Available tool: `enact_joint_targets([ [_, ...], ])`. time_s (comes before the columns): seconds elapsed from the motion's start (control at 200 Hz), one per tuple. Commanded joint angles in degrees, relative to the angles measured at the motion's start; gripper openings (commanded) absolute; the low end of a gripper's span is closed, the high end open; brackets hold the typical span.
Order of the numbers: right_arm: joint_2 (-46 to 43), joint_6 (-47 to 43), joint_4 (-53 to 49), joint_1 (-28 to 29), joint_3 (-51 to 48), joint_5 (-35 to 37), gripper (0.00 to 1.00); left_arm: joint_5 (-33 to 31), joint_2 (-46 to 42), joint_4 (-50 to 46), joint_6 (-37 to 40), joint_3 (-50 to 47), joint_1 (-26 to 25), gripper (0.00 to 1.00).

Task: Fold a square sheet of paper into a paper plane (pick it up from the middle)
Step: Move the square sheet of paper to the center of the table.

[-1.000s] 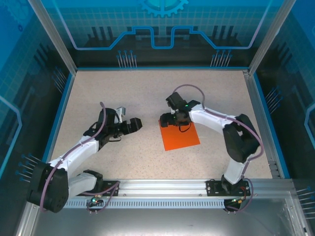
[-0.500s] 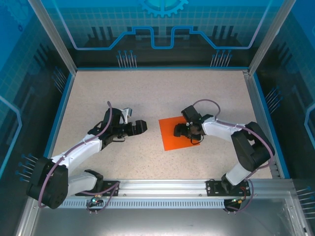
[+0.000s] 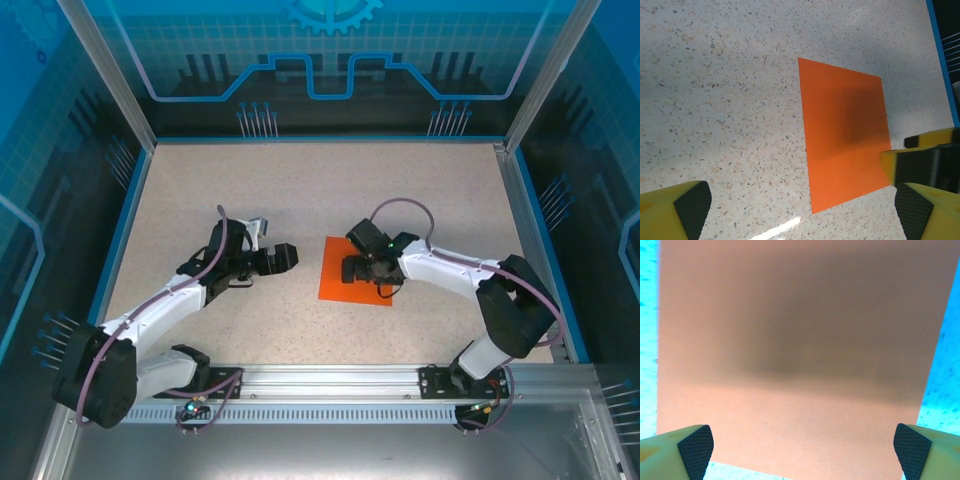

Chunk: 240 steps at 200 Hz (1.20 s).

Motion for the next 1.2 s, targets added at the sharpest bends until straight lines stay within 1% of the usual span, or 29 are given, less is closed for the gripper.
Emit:
enact_joint_targets([
  [0.0,3.21,-7.45,-10.73,0.36,6.40,3.33,0.98,-0.78,0.73,0.98,1.42,1.66,-0.36,0.99],
  [0.075,5.48,-6.91,-11.28,0.19,8.66,0.90,0.98,-1.58,1.27,1.24,1.02,1.74,-0.33,0.98],
  [0.23,11.02,-1.96,-10.71,0.23,12.17,-2.06,0.99,-2.27,1.38,1.31,0.36,1.80,-0.34,0.99],
  [0.38,14.81,1.16,-10.66,0.19,14.66,-1.58,0.99,-2.90,0.52,-0.21,1.35,2.26,-0.29,0.99],
  [0.535,17.69,1.63,-10.50,-0.39,16.41,-2.57,0.99,-3.77,-0.93,-0.67,2.06,1.79,-0.29,0.99],
  [0.625,19.42,0.64,-9.45,-0.89,17.16,-4.89,0.99,-3.86,-1.11,-0.22,2.30,1.57,-0.29,0.98],
  [0.99,26.41,-4.97,-9.26,-0.83,20.03,-8.30,0.97,-4.60,-2.42,-1.76,2.64,1.76,-0.29,0.99],
  [1.07,27.17,-8.10,-8.81,-0.55,20.79,-9.58,0.96,-4.82,-2.82,-1.87,2.83,1.57,-0.29,0.99],
  [1.195,28.40,-13.82,-9.17,0.62,22.53,-8.73,0.94,-4.68,-2.85,-1.88,3.13,1.65,-0.29,0.98],
])
